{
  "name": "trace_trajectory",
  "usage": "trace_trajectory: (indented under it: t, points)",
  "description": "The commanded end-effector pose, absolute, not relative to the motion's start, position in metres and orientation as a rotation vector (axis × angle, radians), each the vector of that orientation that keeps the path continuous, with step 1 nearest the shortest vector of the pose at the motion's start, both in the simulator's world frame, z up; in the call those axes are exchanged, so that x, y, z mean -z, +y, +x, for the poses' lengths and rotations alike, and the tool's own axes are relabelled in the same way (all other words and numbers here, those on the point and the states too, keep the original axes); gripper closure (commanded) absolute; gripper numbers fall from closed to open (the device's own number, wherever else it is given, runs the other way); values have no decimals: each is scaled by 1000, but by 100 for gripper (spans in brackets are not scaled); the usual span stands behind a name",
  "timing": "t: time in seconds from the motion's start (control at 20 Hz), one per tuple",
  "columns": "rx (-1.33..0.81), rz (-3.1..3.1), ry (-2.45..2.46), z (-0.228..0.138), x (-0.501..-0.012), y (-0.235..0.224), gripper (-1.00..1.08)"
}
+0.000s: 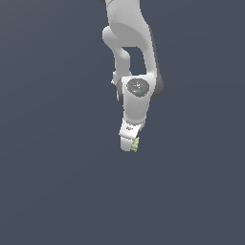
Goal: Pick up the object and move it to a goal position.
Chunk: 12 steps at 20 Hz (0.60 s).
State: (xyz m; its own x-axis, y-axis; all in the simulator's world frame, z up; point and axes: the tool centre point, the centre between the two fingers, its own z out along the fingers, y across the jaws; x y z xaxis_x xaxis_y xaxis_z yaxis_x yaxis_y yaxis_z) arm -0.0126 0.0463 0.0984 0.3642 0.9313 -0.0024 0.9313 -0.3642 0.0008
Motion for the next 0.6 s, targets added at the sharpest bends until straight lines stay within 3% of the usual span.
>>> trace_trajectory:
  t: [0.0, 0.55]
  points:
    - [1, 2556, 1825, -13, -96, 47, -92]
    - [0, 2506, 1895, -15, -93, 49, -92]
